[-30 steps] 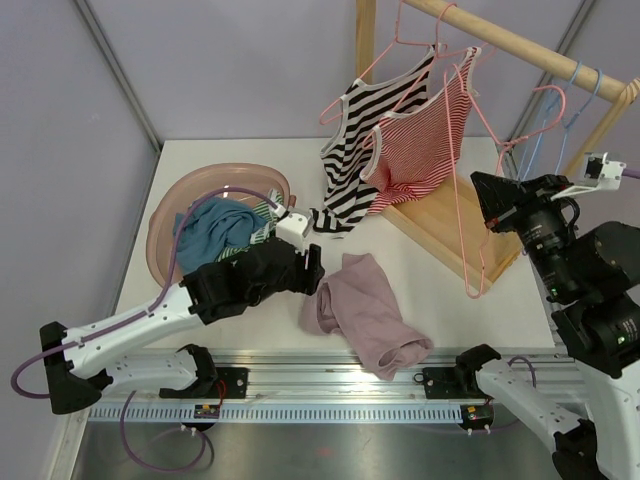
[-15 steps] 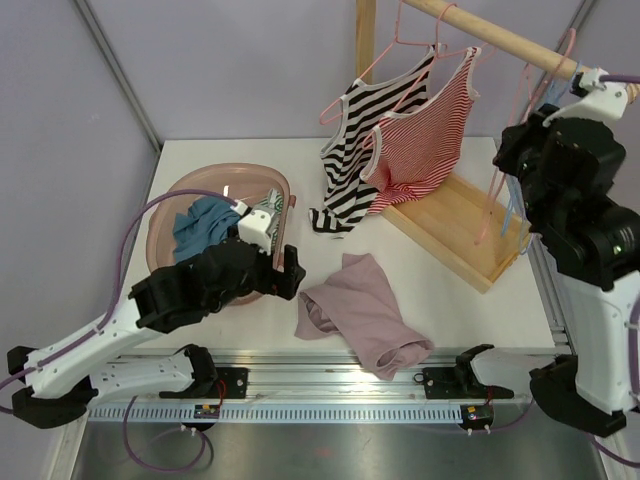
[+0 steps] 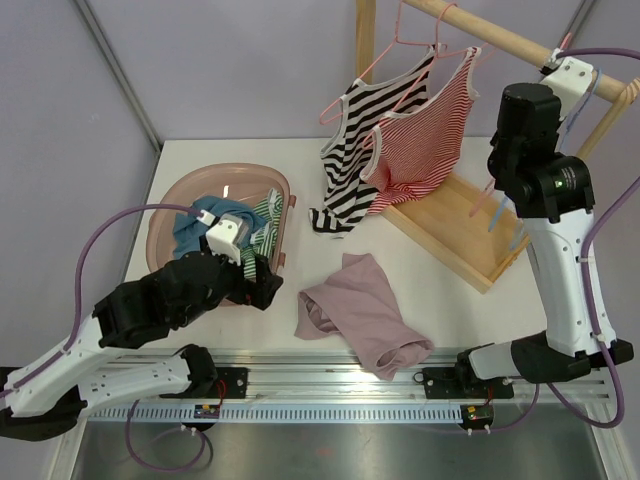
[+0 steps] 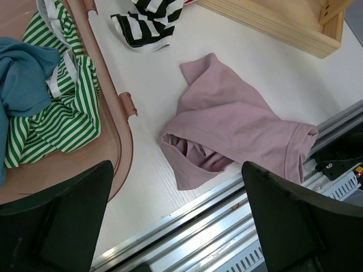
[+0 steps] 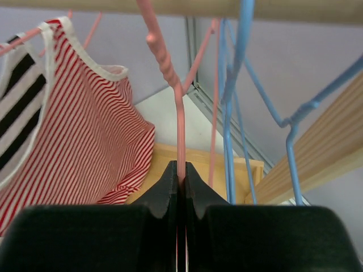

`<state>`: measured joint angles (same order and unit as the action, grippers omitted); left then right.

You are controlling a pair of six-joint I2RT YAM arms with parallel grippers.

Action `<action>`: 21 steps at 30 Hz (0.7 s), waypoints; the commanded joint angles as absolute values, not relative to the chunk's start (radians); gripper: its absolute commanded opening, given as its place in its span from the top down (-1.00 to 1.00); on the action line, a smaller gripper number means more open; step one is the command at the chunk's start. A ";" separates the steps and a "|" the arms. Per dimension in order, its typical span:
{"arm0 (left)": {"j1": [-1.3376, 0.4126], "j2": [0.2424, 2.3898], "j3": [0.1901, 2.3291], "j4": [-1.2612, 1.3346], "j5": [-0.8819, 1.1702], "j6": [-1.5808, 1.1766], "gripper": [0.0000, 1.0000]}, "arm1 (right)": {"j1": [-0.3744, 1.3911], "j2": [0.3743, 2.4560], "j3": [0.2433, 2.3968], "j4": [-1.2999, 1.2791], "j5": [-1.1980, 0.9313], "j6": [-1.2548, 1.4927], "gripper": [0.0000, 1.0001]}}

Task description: Remove the tank top from the hanger

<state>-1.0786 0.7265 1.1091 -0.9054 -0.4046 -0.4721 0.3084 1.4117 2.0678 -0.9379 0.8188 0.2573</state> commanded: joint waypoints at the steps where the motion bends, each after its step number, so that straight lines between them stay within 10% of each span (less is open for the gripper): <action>1: -1.077 0.709 1.092 -0.887 -0.414 -0.471 -0.98 | 0.290 1.359 1.949 -0.847 0.845 0.290 1.00; 12: -1.078 0.745 1.017 -0.773 -0.338 -0.491 -0.98 | 0.290 1.201 1.714 -0.763 0.882 0.341 0.92; 15: -1.078 0.773 0.971 -0.700 -0.307 -0.494 -0.98 | 0.290 1.169 1.710 -0.755 0.827 0.328 -0.04; 21: -1.106 0.862 0.911 -0.557 -0.238 -0.514 -0.98 | 0.291 1.103 1.761 -0.798 0.680 0.331 -0.70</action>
<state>-1.0851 0.8379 0.9276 -0.7021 -0.2924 -0.4923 0.2897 1.1481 1.7184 -0.7841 0.7738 0.3233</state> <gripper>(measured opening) 0.988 0.813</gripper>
